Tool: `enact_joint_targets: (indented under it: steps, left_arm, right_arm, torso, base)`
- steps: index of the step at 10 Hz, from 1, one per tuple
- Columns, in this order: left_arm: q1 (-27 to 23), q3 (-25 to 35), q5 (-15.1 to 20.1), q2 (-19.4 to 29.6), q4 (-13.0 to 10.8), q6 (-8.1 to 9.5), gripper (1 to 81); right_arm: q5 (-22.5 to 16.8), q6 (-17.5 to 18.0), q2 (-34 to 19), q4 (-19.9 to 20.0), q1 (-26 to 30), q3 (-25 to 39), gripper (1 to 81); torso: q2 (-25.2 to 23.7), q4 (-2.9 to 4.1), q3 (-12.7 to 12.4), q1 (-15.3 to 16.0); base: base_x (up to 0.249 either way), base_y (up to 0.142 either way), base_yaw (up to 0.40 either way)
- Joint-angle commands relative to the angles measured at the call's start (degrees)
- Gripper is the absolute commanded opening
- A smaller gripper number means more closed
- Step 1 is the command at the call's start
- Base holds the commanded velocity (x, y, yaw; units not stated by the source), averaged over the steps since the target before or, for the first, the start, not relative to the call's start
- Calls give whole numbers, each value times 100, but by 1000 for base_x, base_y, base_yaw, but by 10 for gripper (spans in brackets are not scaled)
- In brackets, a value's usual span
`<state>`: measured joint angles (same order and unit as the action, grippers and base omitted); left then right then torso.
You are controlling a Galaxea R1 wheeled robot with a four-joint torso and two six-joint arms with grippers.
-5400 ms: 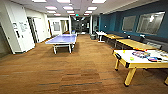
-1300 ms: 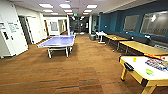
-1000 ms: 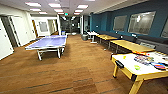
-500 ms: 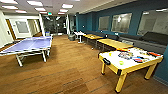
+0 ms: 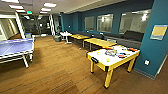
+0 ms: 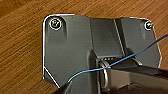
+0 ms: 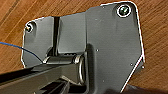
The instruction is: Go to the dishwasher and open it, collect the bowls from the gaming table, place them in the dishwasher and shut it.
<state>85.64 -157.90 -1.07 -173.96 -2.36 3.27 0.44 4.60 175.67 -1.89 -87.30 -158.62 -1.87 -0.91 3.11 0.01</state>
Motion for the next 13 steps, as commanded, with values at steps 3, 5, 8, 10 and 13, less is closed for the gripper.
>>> enact_joint_targets:
  steps: [3,5,8,10,13]
  left_arm:
    - [-227,31,292,45,-97,-10,811]
    - [-166,462,134,291,-264,-10,811]
    - [-131,1007,90,652,-291,-10,811]
    - [-130,1007,90,634,-291,-10,811]
    - [-130,1007,90,643,-299,-10,811]
  right_arm:
    - [-114,-20,-231,-22,208,518,811]
    - [-114,-20,-776,-31,208,1440,811]
    - [-114,-20,-1085,-57,208,1889,811]
    - [-114,-20,-970,-57,208,1704,811]
    - [-114,-20,-882,-66,208,1564,811]
  torso:
    - [0,0,0,0]
    - [0,0,0,0]
    - [0,0,0,0]
    - [0,0,0,0]
    - [0,0,0,0]
  base:
    - [0,0,-399]
    - [0,0,-399]
    - [0,0,-367]
    - [0,0,-145]
    - [0,0,0]
